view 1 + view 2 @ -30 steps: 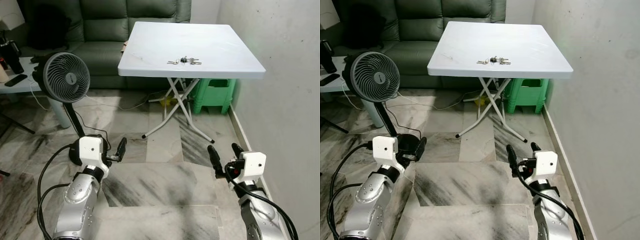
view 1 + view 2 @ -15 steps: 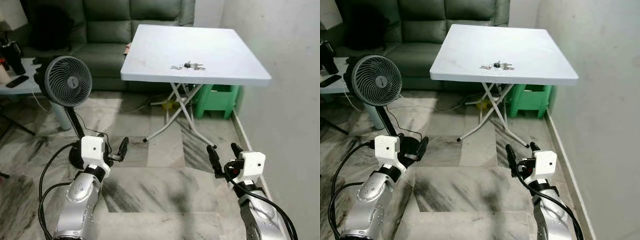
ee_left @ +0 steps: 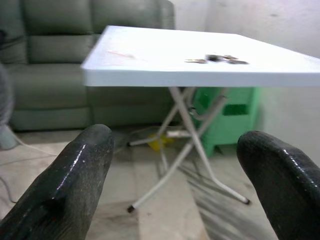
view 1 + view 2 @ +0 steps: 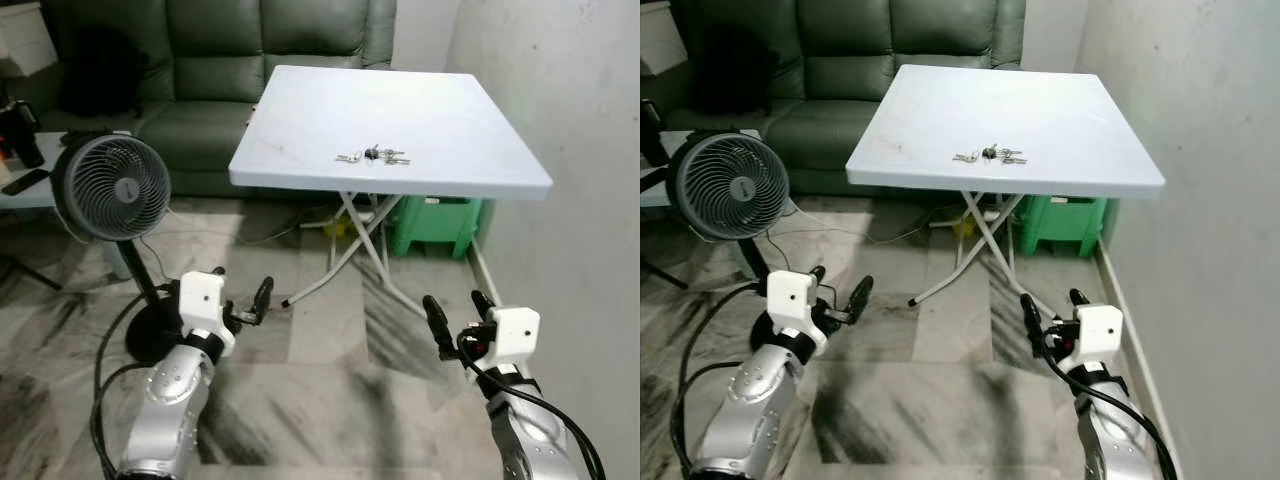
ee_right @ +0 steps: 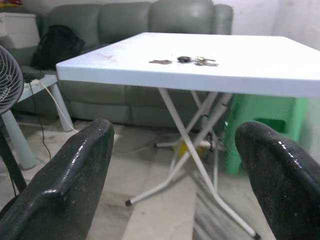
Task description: Hang keys on a hook
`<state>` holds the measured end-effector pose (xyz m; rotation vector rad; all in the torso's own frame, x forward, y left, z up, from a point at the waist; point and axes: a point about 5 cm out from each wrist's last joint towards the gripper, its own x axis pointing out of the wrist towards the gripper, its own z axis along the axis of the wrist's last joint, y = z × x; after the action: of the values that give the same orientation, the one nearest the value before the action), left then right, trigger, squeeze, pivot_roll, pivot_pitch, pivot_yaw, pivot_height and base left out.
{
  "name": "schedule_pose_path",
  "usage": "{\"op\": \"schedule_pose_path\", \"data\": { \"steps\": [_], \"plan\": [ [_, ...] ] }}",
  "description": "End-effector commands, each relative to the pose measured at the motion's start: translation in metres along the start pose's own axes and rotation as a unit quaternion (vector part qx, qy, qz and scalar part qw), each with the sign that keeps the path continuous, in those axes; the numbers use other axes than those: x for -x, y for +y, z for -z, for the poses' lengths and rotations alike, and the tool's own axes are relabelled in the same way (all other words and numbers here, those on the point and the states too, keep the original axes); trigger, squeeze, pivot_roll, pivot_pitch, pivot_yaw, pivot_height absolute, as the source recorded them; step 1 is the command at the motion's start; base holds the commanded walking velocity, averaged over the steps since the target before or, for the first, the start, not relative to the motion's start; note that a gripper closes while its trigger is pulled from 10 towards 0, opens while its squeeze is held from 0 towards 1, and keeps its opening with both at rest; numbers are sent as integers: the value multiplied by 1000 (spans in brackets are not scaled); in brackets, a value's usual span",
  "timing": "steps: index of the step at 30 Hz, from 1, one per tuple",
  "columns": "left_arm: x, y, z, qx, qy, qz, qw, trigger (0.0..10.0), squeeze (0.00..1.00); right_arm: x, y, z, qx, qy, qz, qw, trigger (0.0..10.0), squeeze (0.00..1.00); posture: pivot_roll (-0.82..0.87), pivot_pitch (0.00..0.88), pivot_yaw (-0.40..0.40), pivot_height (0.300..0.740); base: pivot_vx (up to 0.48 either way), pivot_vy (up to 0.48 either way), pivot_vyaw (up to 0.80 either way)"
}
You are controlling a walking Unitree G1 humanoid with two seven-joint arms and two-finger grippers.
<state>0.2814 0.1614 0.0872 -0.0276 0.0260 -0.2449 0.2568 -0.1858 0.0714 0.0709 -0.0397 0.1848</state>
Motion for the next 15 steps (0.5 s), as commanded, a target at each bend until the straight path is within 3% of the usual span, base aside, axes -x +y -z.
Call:
{"op": "schedule_pose_path", "data": {
  "steps": [1, 15],
  "plan": [
    [1, 6, -2, -7, 0, -7, 1000, 10000, 0, -4, 8, -1, -4, -4, -17, 1000, 10000, 0, 12, 0, -2, 740, 386, 0, 0],
    [2, 4, 0, -4, 2, -8, 1000, 10000, 0, -5, 7, -2, 3, 0, -26, 1000, 10000, 0, 18, 0, -9, 740, 383, 0, 0]
  ]
}}
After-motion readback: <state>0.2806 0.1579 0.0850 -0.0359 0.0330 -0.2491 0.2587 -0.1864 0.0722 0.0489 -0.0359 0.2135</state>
